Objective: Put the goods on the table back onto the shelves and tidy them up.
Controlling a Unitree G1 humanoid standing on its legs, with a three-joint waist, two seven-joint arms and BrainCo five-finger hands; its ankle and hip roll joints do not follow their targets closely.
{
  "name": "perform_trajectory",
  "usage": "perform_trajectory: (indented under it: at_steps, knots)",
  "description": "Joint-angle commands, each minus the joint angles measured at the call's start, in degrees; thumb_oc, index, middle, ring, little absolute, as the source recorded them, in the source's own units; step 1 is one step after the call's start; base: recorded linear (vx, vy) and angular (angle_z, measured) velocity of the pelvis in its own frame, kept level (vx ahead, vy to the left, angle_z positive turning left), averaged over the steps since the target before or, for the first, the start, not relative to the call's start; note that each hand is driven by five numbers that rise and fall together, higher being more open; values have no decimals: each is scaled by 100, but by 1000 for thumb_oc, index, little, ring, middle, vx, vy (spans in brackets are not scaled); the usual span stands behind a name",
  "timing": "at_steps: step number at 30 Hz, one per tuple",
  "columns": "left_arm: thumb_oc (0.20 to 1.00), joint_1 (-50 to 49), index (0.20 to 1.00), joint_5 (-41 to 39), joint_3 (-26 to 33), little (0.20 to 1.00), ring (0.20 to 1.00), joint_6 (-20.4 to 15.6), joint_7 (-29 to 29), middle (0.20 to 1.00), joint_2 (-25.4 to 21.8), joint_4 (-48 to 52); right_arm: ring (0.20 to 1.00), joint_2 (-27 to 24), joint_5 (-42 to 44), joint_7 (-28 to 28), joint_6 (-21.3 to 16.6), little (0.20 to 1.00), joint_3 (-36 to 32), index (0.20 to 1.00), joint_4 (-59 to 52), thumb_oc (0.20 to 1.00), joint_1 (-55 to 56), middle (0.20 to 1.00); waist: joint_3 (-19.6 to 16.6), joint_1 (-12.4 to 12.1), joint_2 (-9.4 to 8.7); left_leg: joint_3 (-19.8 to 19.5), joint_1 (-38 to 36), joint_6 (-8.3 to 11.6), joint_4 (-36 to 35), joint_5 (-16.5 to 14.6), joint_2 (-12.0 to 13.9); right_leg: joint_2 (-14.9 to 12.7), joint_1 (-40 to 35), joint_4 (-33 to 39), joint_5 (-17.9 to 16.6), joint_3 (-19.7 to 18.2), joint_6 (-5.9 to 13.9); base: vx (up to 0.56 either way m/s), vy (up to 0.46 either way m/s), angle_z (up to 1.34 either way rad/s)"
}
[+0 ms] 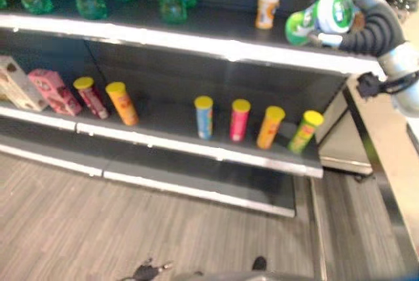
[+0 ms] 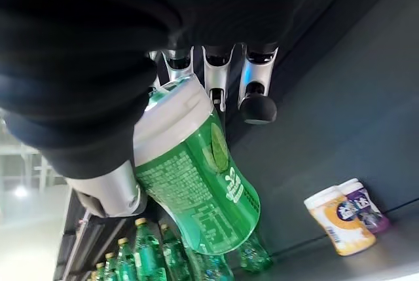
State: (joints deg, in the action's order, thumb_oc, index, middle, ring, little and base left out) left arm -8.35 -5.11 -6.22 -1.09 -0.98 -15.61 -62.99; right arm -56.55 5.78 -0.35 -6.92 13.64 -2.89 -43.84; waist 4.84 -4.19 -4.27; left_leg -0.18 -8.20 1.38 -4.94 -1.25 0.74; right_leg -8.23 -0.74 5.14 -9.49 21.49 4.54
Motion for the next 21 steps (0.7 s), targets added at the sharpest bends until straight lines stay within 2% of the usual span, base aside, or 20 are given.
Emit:
perform_trajectory:
  at_steps: [1,3,9,16,21]
  knots:
    - [1000,221,1000,-33,-143,1000,1000,-55,-7,1000,-258,-53,200,-100,427,-16,-24,200,546,200,557,200,-805,200,-277,-323,-73,461,310,438,-6,31,100,-320,-417,-22,476,232,515,29,-82,16]
    - [1000,226,1000,-138,-205,1000,1000,-65,33,1000,-337,-24,200,-87,585,86,57,200,1229,200,1479,200,-1526,200,-298,-465,-124,444,315,503,-6,68,139,-303,-507,-14,529,384,490,33,-80,18]
    - [1000,262,1000,-239,-355,1000,1000,-92,67,1000,-437,-114,200,157,674,201,204,200,2123,200,3393,200,-2556,200,-322,-686,-191,349,358,600,-6,146,230,-230,-604,-14,619,597,431,20,-56,29]
    - [1000,307,1000,-280,-411,1000,1000,-138,68,1000,-459,-225,200,383,559,383,294,200,2665,200,4532,200,-3157,200,-307,-810,-248,278,399,657,-6,198,269,-180,-635,-14,668,706,402,9,-38,16]
    - [1000,360,1000,-295,-444,1000,1000,-158,106,1000,-470,-258,200,423,675,631,373,200,2963,200,4916,200,-3387,200,-314,-835,-300,235,443,707,-6,231,311,-132,-645,-14,709,778,375,6,-30,10]
